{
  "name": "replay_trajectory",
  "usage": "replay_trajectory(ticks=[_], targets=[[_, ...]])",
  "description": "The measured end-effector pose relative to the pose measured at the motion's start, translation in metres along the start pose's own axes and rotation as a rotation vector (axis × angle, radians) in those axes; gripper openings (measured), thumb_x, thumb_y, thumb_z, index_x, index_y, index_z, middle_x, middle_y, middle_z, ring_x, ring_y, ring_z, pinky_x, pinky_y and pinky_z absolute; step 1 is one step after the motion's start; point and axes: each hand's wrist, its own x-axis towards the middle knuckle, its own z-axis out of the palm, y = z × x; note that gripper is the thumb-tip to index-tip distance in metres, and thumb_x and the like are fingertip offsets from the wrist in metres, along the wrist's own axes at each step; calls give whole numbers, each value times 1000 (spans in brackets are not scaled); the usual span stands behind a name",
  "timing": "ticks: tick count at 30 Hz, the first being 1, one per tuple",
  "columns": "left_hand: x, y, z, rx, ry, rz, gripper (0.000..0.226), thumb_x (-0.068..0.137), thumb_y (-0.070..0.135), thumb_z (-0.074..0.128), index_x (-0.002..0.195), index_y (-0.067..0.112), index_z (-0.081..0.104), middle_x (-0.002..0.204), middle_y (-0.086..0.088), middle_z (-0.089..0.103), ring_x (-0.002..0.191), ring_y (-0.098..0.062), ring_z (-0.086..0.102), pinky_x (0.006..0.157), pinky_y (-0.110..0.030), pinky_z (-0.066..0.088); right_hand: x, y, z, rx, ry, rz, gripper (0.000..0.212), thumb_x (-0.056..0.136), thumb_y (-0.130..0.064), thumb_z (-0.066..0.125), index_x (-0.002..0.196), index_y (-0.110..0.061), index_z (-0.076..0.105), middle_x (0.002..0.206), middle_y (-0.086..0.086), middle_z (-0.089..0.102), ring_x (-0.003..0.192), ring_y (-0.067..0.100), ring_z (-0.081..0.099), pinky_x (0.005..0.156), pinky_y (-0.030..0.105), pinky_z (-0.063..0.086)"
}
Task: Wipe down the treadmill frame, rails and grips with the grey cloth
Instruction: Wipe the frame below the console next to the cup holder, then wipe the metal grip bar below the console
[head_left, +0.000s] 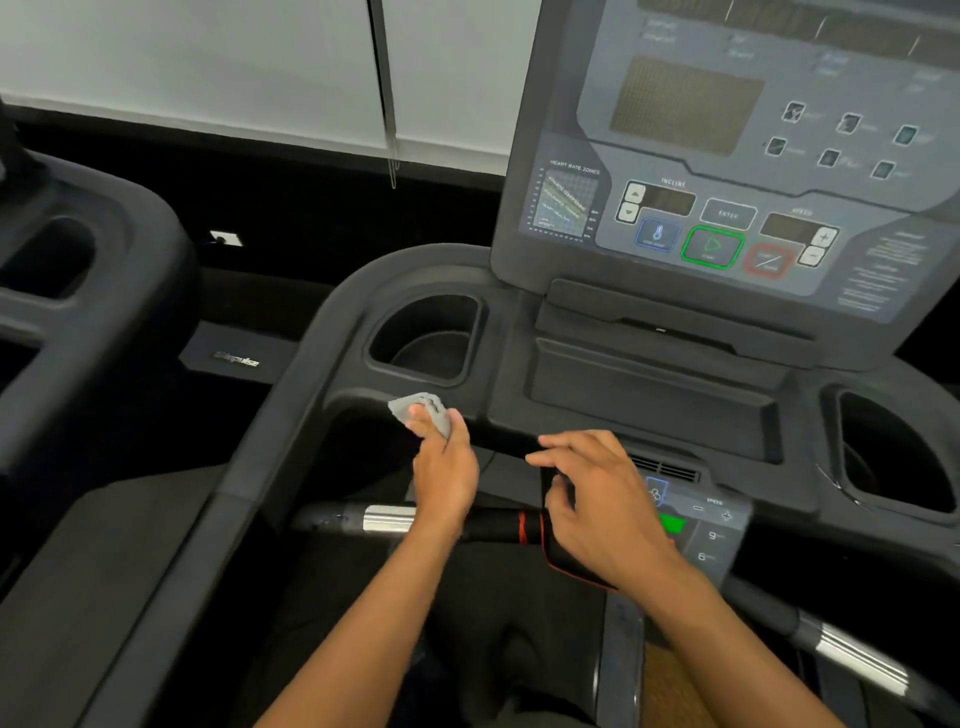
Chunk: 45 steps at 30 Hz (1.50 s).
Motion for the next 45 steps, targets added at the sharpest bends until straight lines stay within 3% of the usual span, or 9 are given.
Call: replay_trajectory(ticks=[6,10,13,17,20,24,36,40,45], targets=[[-55,-1,52,144,-219,132,74,94,73,35,122,14,69,108,-14,75,110,-34,67,98,-50,52,-16,28,-17,35,23,-67,34,72,-6,57,91,-21,81,106,-14,73,108,13,58,98,34,49],[-49,19,31,20,-45,93,45,104,49,55,90,11,73,92,-12,75,89,-25,70,78,-37,54,-23,52,-29,118,44,-33,47,68,-2,51,96,-25,80,108,-16,73,107,12,59,98,28,46],[-45,47,9,-181,123,160,50,102,54,52,116,12,74,111,-8,75,108,-27,70,99,-48,56,-28,66,-39,177,46,-7,45,72,0,55,102,-25,79,111,-17,72,111,10,58,101,27,45],[-31,75,33,431,133,597,39,110,33,44,139,10,57,139,-17,58,132,-39,52,110,-48,38,-32,82,-50,153,30,29,38,82,-3,65,109,-27,77,114,-18,70,112,8,55,100,22,40],[18,57,67,984,-52,663,61,111,34,40,165,11,24,175,-18,10,160,-40,7,128,-50,8,-37,93,-53,100,23,-8,35,83,-7,70,111,-26,76,117,-15,70,112,12,58,102,26,43],[49,61,77,992,-141,648,65,113,39,30,169,19,2,176,-6,-16,162,-30,-18,128,-46,-10,-41,95,-55,27,1,-24,36,83,-14,74,118,-23,75,123,-10,70,116,16,58,104,28,43],[-45,-32,42,609,-109,668,72,102,55,19,163,22,35,174,6,20,163,-13,2,132,-38,-4,-43,76,-32,106,40,-117,34,82,-12,77,114,-23,75,122,-8,71,113,17,60,104,26,38],[-71,-89,44,815,-8,793,58,104,39,38,153,12,53,158,-7,52,157,-27,33,131,-45,11,-34,61,-19,138,-8,-195,28,87,-15,72,114,-23,75,121,-9,70,113,17,60,104,27,41],[-51,-107,27,997,36,985,47,106,43,45,142,17,58,138,-3,60,134,-24,51,127,-48,23,-31,31,-6,82,-121,-268,26,90,-24,69,115,-27,75,123,-11,69,118,12,54,105,25,35]])
